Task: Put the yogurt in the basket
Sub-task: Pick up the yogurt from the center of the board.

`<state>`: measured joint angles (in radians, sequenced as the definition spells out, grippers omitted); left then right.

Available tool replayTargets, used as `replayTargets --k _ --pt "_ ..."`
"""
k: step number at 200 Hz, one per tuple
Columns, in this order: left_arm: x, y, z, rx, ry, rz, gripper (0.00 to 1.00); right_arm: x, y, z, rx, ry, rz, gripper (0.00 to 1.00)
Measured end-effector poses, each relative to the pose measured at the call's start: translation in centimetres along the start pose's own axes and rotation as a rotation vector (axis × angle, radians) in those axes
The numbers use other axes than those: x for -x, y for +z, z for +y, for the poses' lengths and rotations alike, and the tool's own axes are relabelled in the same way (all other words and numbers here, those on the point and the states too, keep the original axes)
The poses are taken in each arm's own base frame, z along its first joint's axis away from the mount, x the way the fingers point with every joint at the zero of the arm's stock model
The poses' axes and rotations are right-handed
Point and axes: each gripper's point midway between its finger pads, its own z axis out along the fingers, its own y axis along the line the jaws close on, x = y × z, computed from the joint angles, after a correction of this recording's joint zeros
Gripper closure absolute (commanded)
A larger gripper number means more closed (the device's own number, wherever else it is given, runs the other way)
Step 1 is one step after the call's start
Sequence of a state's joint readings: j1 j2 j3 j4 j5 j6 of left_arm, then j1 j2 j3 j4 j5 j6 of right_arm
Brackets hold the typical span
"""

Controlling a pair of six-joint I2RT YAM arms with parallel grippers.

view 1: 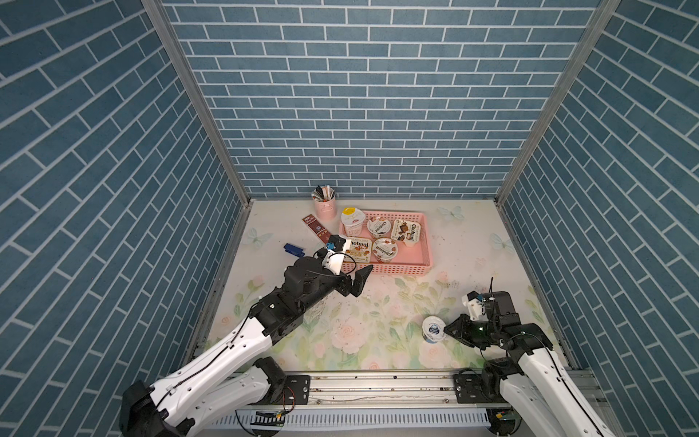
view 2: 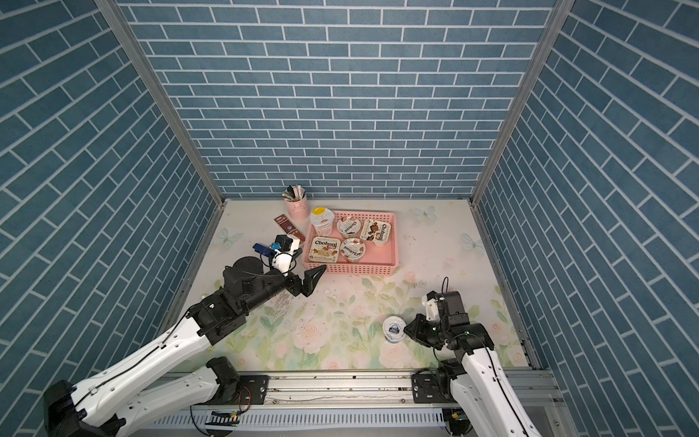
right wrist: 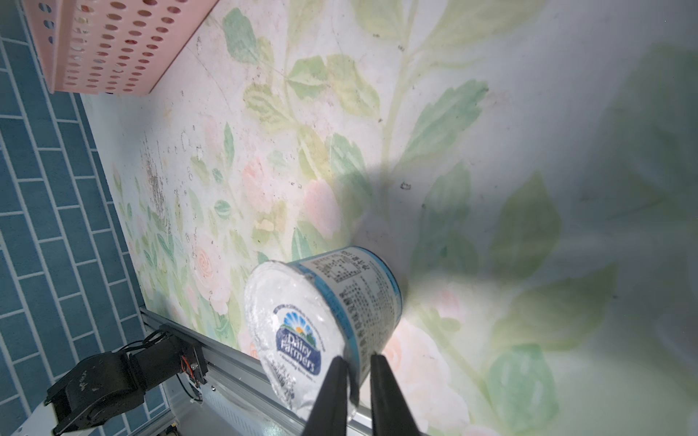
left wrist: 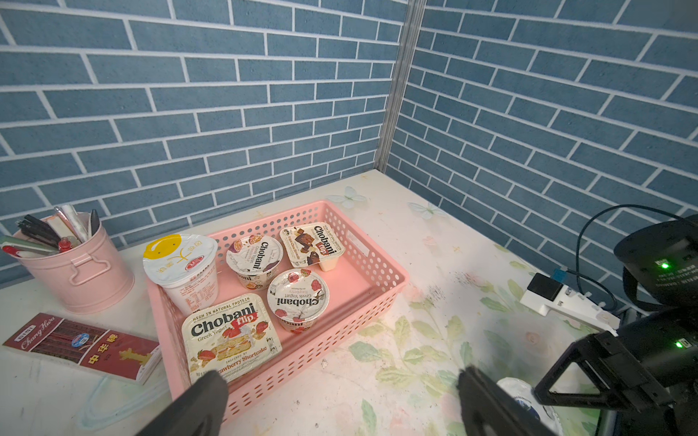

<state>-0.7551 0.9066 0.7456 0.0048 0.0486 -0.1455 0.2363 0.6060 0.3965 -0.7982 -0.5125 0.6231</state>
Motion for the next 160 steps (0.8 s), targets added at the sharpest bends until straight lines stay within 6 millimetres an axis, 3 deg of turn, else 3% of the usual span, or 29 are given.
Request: replayTargets --k 160 --pt "-0.28 0.35 -0.07 0.0 0.001 0.017 0.0 0.79 -0.42 0.92 0.013 -0.012 -0.009 0.89"
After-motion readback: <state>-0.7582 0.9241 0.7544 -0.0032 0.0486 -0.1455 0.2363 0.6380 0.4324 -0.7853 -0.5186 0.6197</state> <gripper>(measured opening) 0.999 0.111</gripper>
